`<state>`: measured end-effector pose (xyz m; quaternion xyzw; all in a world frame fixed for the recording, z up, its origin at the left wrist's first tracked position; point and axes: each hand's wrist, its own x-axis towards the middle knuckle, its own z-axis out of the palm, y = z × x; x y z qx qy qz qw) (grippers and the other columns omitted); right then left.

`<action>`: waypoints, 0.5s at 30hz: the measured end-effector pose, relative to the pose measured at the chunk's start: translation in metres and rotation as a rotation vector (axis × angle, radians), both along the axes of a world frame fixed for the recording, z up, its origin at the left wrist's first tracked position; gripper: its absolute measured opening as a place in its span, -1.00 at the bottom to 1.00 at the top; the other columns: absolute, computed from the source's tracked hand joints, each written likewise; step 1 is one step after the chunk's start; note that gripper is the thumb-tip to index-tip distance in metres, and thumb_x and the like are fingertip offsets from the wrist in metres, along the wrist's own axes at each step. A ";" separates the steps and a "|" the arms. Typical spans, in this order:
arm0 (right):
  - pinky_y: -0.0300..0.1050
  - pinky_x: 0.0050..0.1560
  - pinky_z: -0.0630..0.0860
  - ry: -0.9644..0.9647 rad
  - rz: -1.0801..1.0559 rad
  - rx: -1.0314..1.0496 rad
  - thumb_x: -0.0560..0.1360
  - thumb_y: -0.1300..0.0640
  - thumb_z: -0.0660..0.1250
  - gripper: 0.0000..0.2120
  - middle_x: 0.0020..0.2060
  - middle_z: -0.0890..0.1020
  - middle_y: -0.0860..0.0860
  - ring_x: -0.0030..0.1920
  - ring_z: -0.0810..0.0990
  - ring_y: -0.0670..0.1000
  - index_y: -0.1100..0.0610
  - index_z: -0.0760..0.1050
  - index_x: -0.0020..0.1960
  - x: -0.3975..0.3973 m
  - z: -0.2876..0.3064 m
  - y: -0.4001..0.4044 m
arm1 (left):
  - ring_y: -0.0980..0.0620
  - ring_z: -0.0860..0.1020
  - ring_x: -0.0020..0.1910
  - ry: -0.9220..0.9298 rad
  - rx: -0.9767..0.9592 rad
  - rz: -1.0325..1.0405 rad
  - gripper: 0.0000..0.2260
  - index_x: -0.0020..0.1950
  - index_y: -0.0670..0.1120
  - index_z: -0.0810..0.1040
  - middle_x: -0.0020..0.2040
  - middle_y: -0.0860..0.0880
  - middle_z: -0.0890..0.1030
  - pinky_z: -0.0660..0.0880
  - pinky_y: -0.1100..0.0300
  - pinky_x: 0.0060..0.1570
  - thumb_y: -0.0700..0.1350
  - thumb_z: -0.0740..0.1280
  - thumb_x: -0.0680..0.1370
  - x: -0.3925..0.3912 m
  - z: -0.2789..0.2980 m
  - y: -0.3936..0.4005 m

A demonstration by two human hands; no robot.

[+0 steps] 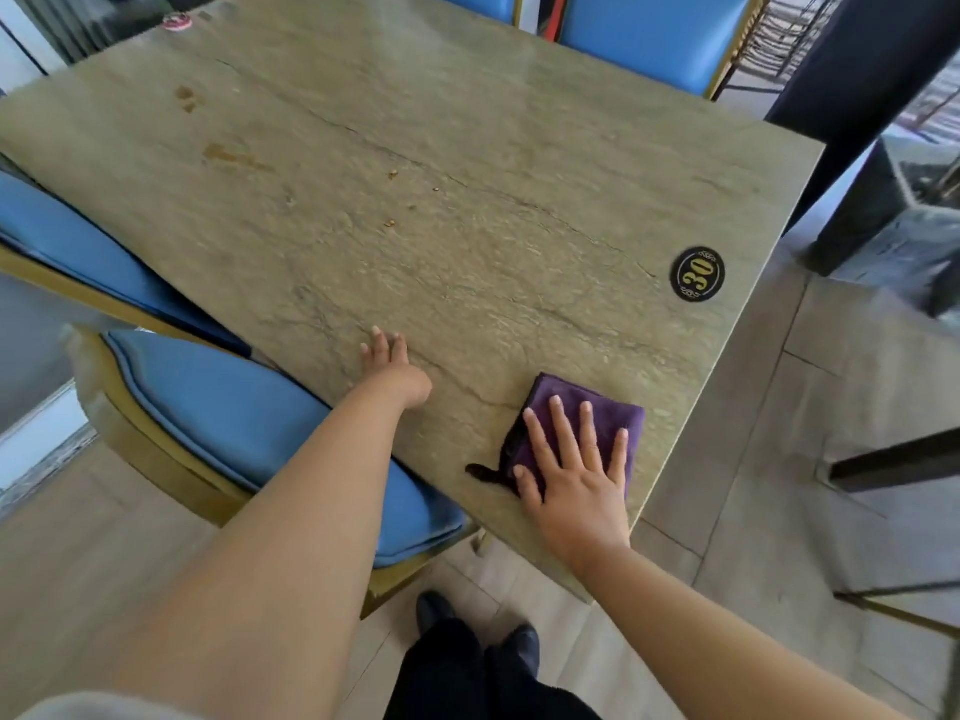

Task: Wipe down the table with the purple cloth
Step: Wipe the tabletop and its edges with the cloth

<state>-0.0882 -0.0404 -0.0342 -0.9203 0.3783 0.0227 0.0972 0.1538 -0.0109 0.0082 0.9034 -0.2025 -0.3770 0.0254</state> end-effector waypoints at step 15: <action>0.31 0.45 -0.05 0.041 0.511 -0.088 0.59 -0.25 -0.08 -0.46 0.55 0.01 -0.08 0.55 -0.12 0.11 -0.19 -0.08 0.53 -0.054 -0.005 0.002 | -0.10 -0.33 0.53 -0.067 0.055 -0.077 -0.35 0.56 -0.05 -0.30 0.52 -0.03 -0.44 -0.19 -0.09 0.49 -0.18 0.08 0.64 -0.006 -0.002 0.003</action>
